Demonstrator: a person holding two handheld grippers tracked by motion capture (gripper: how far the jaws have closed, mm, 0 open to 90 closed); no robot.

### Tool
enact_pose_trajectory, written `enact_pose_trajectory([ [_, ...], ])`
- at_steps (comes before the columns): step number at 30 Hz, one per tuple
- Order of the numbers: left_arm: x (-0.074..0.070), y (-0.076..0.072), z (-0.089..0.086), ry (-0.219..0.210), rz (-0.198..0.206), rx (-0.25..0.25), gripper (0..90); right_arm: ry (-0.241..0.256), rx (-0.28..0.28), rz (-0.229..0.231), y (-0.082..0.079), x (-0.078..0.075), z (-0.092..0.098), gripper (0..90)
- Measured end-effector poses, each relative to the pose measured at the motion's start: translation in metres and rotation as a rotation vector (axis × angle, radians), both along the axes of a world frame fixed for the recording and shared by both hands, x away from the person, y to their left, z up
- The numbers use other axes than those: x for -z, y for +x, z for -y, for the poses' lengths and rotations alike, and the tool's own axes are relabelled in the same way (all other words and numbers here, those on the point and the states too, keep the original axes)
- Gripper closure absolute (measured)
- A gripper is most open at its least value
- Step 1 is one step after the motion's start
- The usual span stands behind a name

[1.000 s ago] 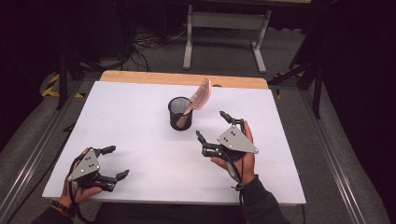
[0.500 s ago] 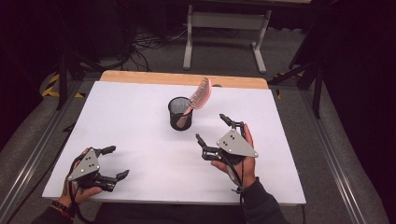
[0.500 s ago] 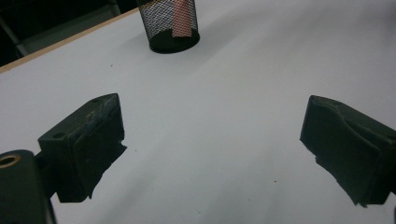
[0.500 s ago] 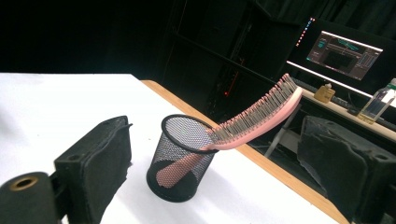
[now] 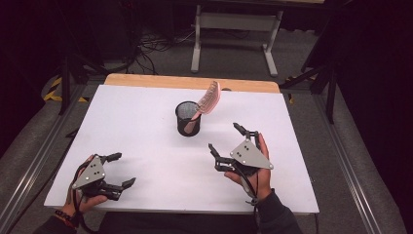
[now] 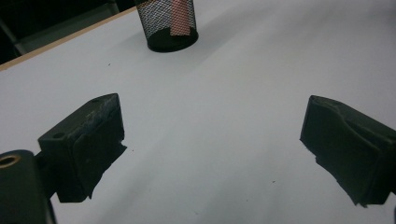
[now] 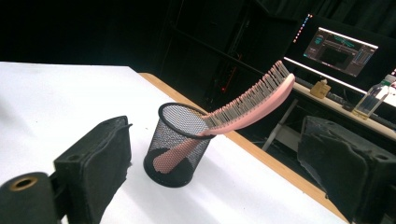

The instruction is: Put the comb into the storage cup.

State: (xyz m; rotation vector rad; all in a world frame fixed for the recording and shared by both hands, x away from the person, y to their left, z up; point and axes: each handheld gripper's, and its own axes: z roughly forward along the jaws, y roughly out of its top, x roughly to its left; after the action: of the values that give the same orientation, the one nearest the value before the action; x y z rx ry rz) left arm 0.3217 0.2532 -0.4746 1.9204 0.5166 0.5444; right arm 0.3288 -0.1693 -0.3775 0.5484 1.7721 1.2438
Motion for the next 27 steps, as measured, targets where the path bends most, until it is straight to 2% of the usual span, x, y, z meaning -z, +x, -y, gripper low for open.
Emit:
enact_pose_trajectory([
  [16,0.0,0.0,0.0,0.005,0.002,0.002,7.2,-0.017,0.024,-0.02,-0.007,0.013,0.016,10.1],
  [20,0.0,0.0,0.0,0.007,0.001,0.001,7.2,-0.043,0.03,-0.012,-0.008,0.018,0.02,9.9],
  [27,0.0,0.0,0.0,0.008,0.0,0.003,7.1,-0.04,0.034,-0.017,-0.011,0.024,0.03,9.8],
])
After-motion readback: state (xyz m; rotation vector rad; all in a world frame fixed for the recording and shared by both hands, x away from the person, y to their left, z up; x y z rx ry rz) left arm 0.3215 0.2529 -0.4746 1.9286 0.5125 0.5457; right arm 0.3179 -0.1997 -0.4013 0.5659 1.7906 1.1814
